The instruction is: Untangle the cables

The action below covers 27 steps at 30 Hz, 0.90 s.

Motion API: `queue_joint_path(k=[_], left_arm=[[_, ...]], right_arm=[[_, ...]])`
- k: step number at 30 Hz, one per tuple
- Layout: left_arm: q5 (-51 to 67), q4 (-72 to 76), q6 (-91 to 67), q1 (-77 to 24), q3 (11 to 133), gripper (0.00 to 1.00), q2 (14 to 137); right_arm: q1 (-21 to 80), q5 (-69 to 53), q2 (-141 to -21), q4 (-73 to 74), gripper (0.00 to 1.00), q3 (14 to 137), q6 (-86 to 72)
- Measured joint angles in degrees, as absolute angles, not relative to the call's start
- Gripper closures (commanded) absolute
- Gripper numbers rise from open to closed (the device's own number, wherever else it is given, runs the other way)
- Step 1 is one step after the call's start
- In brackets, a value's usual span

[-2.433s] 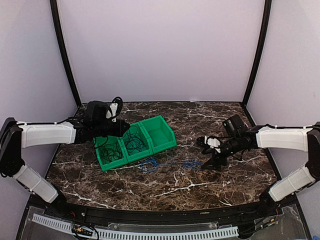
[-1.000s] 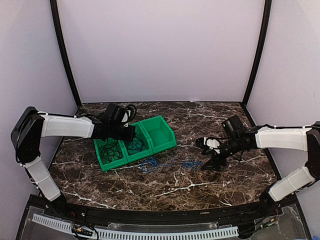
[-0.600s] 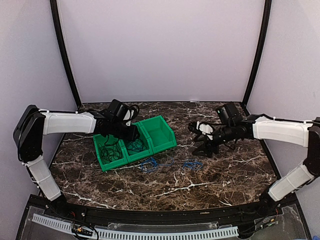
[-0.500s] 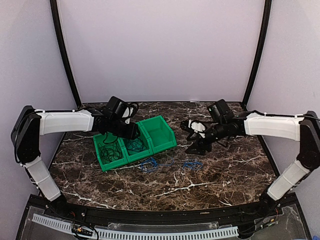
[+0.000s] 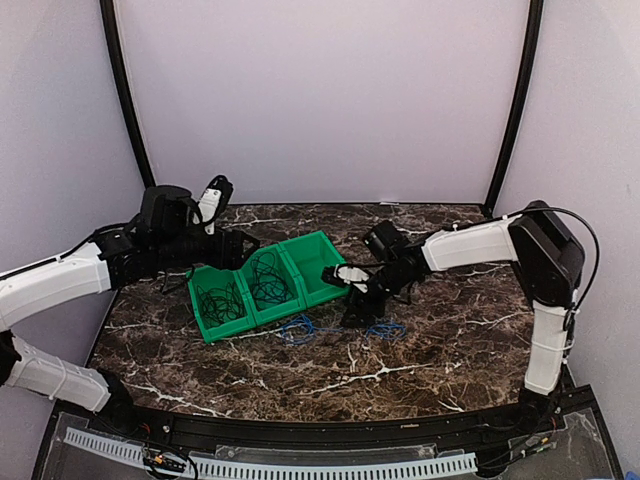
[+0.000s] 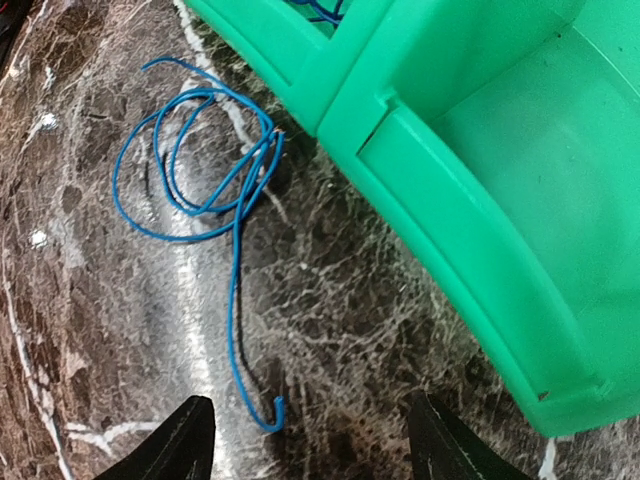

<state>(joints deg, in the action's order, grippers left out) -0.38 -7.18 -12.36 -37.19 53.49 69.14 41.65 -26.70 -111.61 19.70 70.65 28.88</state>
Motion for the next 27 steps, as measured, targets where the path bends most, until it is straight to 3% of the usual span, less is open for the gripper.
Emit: queue_joint_path(k=[3,4,10,20,27], left_arm=[[0.12,-3.2,-11.05,-37.3,51.66,0.3,66.92],[0.49,-2.09,-10.7,-37.3,51.51,0.3,66.96],[5.19,1.15,-10.46,-38.24,50.85,0.32,68.47],[8.64,3.31,-10.46,-45.93,47.42,0.36,76.53],[11.53,5.78,-10.79,-47.55,43.55,0.37,80.47]], right_arm=[[41.63,-27.33,-114.56,20.08,0.9,73.65,27.9],[41.63,-27.7,-115.44,20.56,1.0,74.67,27.92],[41.65,-29.56,-117.01,26.68,1.0,78.7,26.89],[41.65,-34.81,-98.5,36.25,1.0,78.76,28.91],[41.65,-34.63,-97.43,39.38,1.0,78.0,31.73]])
